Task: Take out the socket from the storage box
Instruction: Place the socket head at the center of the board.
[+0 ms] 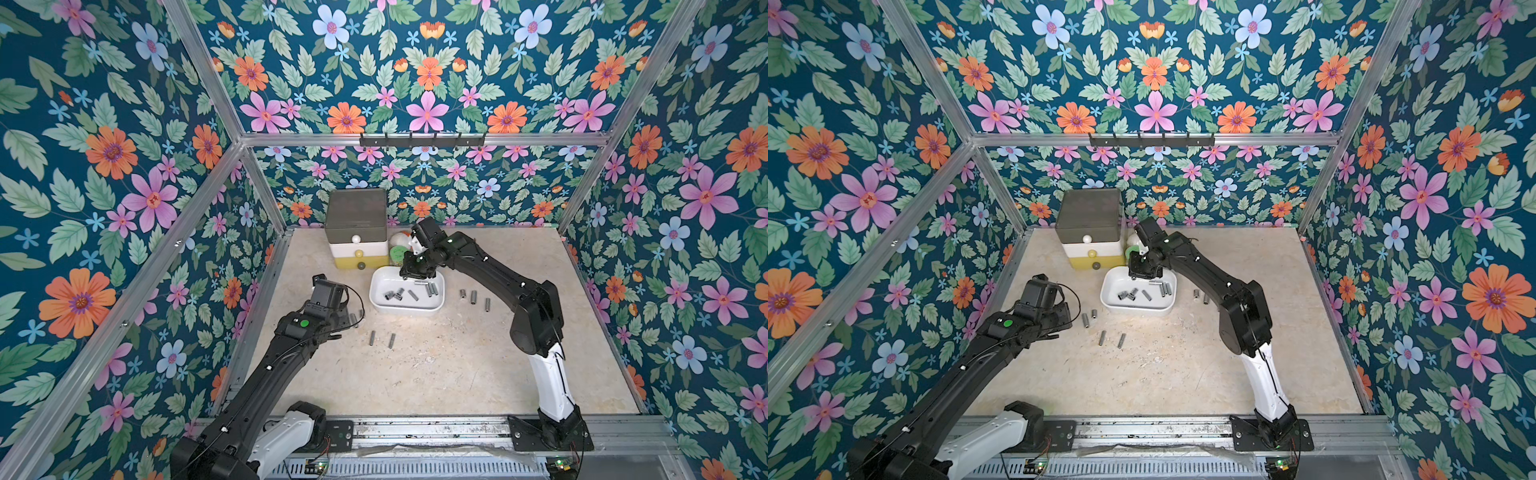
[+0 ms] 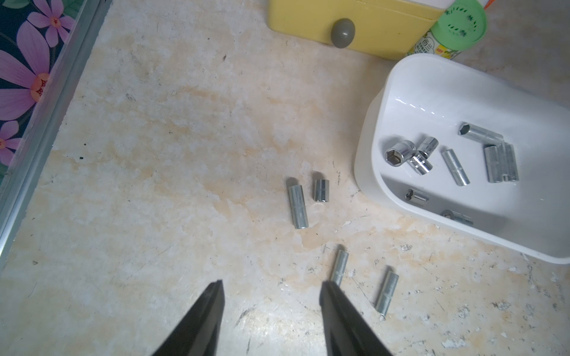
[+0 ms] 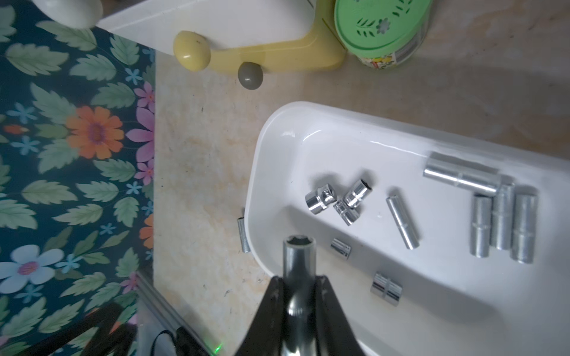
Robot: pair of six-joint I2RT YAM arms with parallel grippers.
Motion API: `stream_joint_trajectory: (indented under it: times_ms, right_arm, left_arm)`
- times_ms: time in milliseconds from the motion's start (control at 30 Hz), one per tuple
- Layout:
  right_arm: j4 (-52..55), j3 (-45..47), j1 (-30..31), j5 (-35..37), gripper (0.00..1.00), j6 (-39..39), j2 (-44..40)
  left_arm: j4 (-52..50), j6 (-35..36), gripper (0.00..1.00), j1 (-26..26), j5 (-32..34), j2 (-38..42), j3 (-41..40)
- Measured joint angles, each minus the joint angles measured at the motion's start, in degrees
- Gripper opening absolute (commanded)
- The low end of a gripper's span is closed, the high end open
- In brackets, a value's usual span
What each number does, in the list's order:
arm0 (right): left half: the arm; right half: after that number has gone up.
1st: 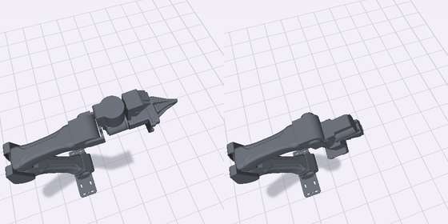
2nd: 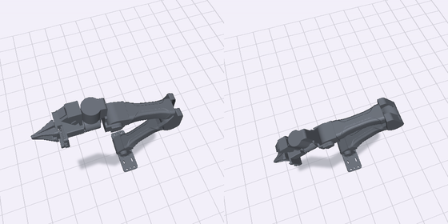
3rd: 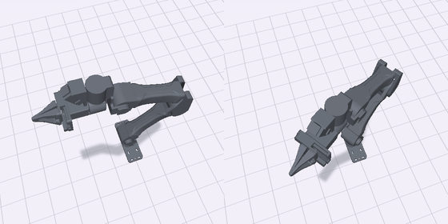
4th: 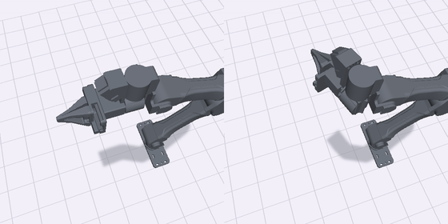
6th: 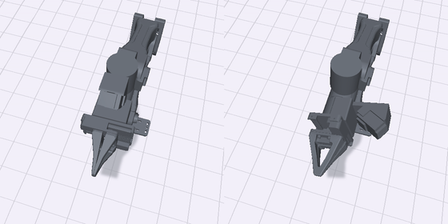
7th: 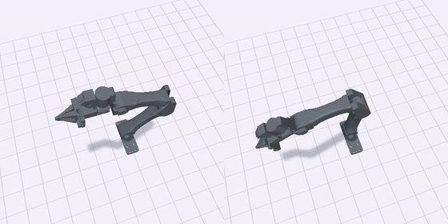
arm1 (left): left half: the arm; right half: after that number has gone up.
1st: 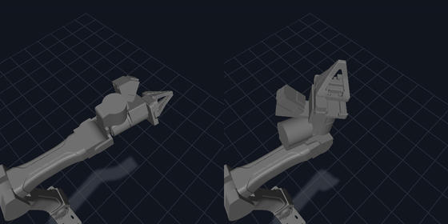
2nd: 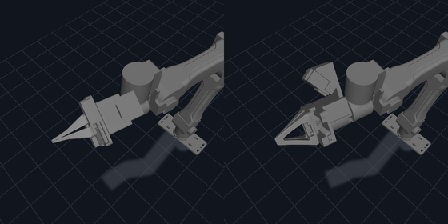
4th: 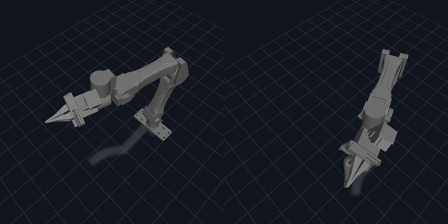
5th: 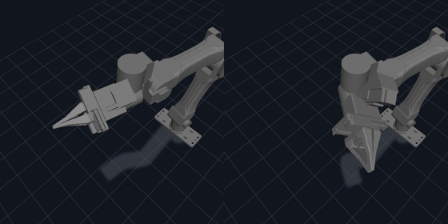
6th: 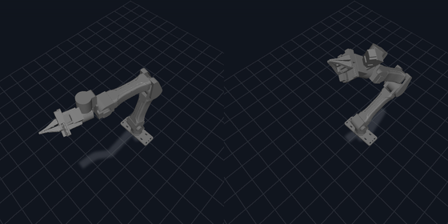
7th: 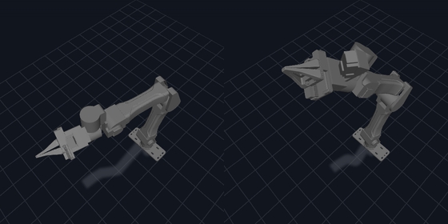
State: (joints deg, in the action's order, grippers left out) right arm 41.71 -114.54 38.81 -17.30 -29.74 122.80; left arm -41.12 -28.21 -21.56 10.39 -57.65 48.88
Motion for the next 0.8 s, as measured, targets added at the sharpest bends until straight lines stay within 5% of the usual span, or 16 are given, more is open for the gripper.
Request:
stream_joint_trajectory:
  times_ms: [467, 800]
  right_arm:
    - [-10.1, 39.3, -16.02, 0.44, 0.07, -1.75, -24.44]
    - [-14.69, 54.45, -23.5, 10.16, 0.07, 3.98, -28.96]
  left_arm:
    - [0.39, 0.02, 0.57, -0.09, -0.63, 0.15, -0.11]
    - [0.42, 0.02, 0.57, -0.09, -0.68, 0.26, -0.24]
